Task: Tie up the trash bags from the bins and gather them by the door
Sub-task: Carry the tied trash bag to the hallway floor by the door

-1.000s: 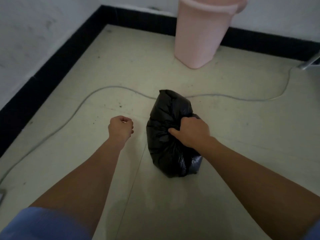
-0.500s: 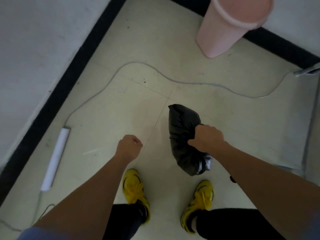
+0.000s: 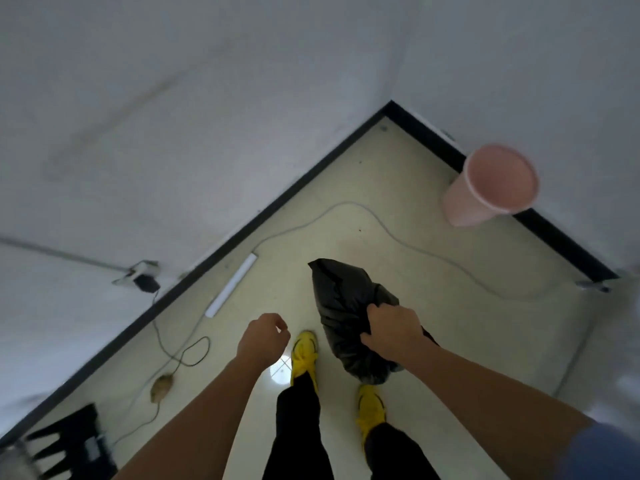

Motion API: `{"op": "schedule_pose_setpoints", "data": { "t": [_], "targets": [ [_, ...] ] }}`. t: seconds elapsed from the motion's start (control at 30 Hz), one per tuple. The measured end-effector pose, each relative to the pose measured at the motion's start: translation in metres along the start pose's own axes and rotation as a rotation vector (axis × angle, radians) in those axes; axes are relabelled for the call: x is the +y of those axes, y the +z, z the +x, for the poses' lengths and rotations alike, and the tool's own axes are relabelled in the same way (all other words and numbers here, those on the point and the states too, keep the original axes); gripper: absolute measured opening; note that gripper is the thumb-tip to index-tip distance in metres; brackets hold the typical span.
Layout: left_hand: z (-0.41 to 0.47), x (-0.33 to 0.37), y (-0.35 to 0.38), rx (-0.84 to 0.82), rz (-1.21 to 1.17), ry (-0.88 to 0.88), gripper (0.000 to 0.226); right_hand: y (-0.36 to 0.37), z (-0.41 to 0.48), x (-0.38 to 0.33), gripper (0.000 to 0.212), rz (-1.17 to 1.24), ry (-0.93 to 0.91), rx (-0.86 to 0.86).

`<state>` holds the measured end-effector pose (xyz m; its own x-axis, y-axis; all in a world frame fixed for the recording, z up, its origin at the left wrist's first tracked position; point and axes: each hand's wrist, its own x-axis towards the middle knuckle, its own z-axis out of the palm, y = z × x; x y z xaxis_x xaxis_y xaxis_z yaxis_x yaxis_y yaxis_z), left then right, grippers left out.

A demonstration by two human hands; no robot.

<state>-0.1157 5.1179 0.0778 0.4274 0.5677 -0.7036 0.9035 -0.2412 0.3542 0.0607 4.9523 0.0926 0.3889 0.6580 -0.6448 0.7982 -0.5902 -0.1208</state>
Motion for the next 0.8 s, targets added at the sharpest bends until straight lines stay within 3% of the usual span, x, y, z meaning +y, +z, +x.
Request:
{"op": "schedule_pose_setpoints", "data": {
  "t": [0.23, 0.43, 0.8],
  "targets": [
    [-0.159, -0.065, -0.037, 0.247, -0.148, -0.108, 0.024, -0.054, -0.073, -0.092, 0.021, -0.308, -0.363, 0.075],
    [-0.303, -0.169, -0.035, 0.421, -0.304, -0.351, 0.026, -0.060, -0.142, -0.223, 0.021, -0.598, -0.699, 0.108],
    [-0.584, -0.442, 0.009, 0.664, -0.441, -0.758, 0.026, 0.045, -0.313, -0.553, 0.030, -0.847, -1.261, 0.271]
  ]
}}
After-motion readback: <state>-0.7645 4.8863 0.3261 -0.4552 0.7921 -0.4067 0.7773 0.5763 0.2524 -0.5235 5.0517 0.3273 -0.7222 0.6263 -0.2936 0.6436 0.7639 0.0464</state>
